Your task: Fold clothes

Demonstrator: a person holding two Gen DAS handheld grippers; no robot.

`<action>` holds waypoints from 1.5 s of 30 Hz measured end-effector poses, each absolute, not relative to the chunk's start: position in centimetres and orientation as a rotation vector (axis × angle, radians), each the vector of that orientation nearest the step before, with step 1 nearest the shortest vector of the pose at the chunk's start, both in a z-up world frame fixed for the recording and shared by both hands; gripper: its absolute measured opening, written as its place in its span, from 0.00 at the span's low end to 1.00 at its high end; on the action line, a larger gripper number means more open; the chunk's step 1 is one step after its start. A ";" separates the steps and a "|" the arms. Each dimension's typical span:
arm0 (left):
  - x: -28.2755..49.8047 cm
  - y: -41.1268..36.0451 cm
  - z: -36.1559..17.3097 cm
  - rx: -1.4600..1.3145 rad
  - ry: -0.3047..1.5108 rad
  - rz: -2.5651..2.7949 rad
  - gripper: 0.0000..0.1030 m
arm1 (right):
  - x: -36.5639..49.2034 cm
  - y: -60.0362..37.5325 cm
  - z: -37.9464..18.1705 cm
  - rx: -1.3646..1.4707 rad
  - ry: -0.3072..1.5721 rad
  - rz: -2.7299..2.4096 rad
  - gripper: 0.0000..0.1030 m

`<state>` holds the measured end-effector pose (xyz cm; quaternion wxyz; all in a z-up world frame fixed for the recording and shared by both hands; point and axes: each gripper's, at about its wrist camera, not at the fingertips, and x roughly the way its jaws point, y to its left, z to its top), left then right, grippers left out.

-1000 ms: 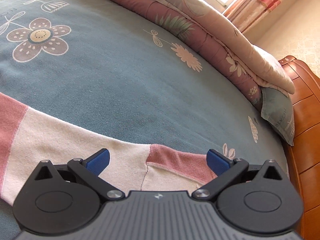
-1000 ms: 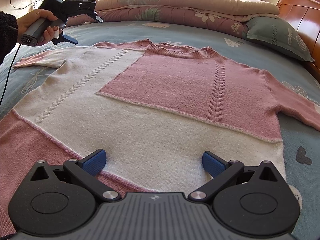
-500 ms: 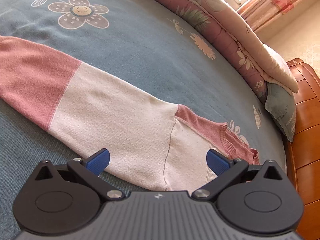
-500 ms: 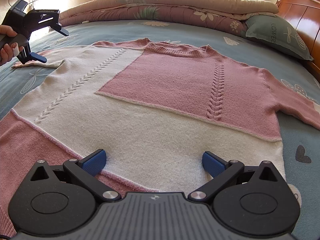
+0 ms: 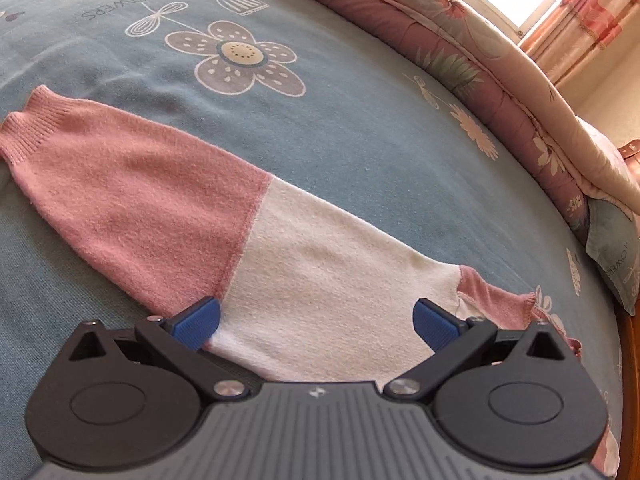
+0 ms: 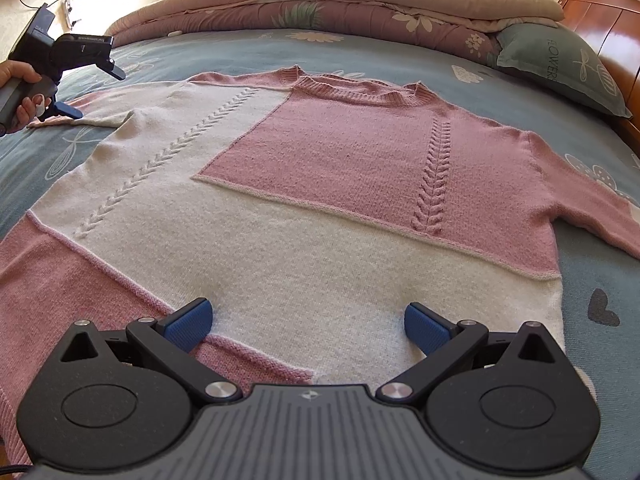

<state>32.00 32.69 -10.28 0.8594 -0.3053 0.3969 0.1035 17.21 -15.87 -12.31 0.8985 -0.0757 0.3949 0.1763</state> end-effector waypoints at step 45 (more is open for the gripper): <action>27.6 24.9 0.6 -0.540 0.781 -0.026 0.99 | 17.4 -15.9 -12.5 -0.161 0.794 0.375 1.00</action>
